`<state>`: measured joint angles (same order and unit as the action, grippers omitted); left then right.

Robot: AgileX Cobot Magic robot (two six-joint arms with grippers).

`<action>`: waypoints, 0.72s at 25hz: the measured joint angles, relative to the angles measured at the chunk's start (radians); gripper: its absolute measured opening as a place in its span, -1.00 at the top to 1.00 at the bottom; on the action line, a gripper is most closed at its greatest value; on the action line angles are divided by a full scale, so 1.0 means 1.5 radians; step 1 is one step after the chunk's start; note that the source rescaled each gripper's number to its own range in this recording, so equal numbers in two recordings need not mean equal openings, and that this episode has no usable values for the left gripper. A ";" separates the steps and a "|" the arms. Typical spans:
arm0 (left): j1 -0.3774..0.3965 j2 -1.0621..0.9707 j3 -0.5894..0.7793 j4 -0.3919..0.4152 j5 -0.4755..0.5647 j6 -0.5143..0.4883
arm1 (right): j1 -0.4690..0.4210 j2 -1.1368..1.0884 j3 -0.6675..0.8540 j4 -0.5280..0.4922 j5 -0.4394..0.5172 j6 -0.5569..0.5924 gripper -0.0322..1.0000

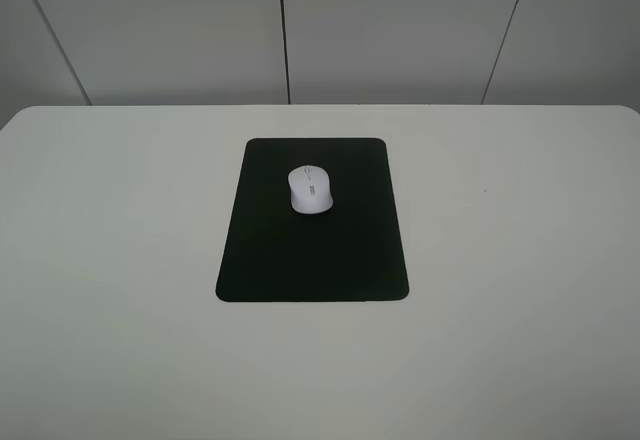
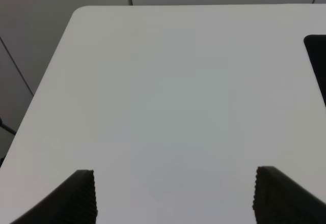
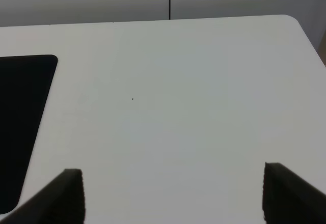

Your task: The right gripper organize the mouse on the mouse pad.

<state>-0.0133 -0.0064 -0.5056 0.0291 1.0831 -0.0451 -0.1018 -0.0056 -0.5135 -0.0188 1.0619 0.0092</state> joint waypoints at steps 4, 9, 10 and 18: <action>0.000 0.000 0.000 0.000 0.000 0.000 | 0.000 0.000 0.000 0.000 0.000 0.000 0.03; 0.000 0.000 0.000 0.000 0.000 0.000 | 0.000 0.000 0.000 0.001 0.000 0.000 0.03; 0.000 0.000 0.000 0.000 0.000 0.000 | 0.000 0.000 0.000 0.001 0.001 0.000 0.03; 0.000 0.000 0.000 0.000 0.000 0.000 | 0.000 0.000 0.000 0.001 0.001 0.000 0.03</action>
<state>-0.0133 -0.0064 -0.5056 0.0291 1.0831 -0.0451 -0.1018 -0.0056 -0.5135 -0.0167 1.0629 0.0092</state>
